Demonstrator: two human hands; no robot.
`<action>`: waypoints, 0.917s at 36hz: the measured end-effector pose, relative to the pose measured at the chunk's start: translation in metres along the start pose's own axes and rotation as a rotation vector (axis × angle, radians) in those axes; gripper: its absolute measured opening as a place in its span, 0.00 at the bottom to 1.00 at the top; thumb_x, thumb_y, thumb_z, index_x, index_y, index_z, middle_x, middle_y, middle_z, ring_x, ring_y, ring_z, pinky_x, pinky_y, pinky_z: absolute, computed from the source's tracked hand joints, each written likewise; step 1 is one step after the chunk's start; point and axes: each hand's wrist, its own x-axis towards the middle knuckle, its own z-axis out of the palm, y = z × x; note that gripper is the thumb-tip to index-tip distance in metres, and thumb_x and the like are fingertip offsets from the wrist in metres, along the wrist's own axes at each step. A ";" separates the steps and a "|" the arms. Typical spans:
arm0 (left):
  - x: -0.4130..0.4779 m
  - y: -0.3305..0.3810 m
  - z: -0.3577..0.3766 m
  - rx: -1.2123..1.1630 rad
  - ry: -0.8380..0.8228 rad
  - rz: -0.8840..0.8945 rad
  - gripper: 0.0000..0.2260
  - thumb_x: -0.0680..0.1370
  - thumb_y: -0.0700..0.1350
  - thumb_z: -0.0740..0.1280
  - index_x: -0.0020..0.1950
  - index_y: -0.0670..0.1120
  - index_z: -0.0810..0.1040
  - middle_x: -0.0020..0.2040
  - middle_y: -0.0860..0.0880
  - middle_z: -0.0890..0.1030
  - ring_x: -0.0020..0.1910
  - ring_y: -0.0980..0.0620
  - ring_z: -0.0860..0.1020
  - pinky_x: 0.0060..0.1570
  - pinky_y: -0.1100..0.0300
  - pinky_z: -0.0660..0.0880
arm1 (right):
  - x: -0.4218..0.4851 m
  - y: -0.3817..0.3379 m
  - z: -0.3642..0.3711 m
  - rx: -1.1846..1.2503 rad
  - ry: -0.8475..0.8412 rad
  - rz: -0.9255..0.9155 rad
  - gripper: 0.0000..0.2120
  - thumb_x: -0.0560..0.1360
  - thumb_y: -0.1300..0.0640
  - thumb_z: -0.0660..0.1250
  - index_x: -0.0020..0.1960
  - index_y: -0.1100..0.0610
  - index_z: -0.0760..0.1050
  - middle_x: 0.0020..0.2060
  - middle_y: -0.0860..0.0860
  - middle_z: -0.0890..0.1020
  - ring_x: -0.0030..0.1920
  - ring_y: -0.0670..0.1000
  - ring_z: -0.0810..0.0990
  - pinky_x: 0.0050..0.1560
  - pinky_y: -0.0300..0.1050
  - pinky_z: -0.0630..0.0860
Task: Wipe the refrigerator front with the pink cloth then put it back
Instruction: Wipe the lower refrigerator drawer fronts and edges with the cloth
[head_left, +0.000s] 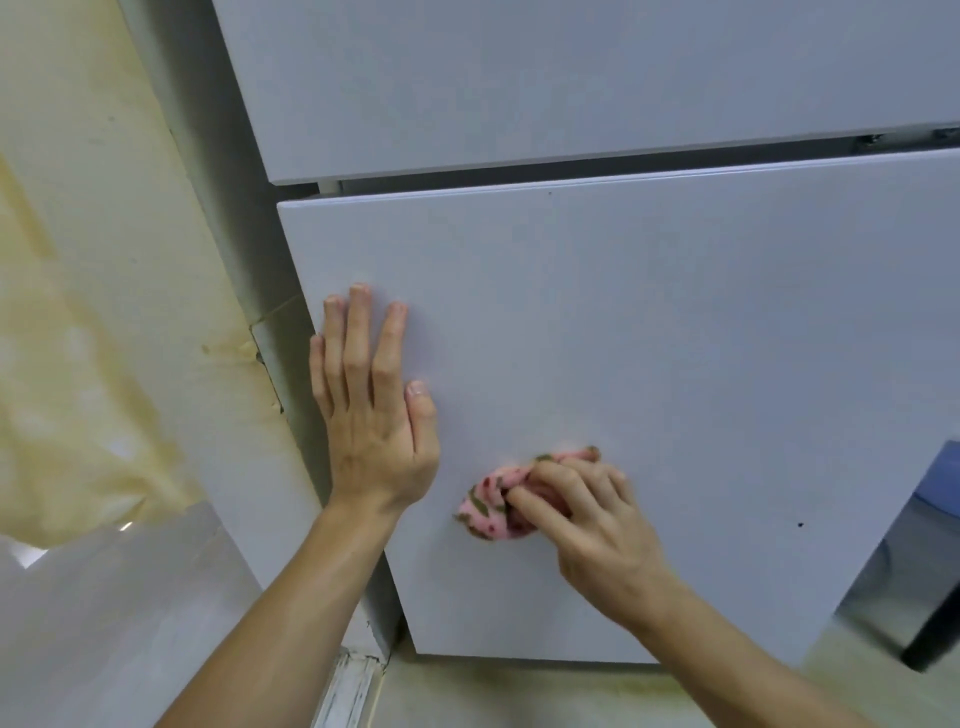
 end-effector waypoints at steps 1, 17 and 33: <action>0.000 0.003 0.002 -0.003 -0.002 0.005 0.28 0.80 0.40 0.58 0.81 0.39 0.61 0.82 0.36 0.59 0.85 0.45 0.48 0.82 0.39 0.49 | 0.009 0.004 -0.006 0.003 0.044 0.030 0.22 0.72 0.72 0.66 0.60 0.53 0.84 0.63 0.52 0.75 0.60 0.56 0.75 0.56 0.51 0.68; -0.001 0.023 0.007 0.012 -0.007 -0.007 0.33 0.75 0.40 0.63 0.81 0.43 0.60 0.82 0.38 0.59 0.85 0.44 0.49 0.81 0.38 0.49 | 0.111 0.033 -0.058 0.046 0.430 0.375 0.19 0.82 0.66 0.58 0.62 0.56 0.84 0.66 0.57 0.74 0.62 0.60 0.71 0.62 0.56 0.69; 0.005 0.030 0.007 -0.037 0.004 -0.006 0.34 0.73 0.36 0.64 0.80 0.41 0.61 0.82 0.38 0.60 0.84 0.39 0.53 0.81 0.39 0.49 | 0.036 0.044 -0.044 0.021 0.168 0.148 0.17 0.77 0.68 0.67 0.61 0.55 0.84 0.63 0.54 0.75 0.58 0.60 0.78 0.56 0.54 0.72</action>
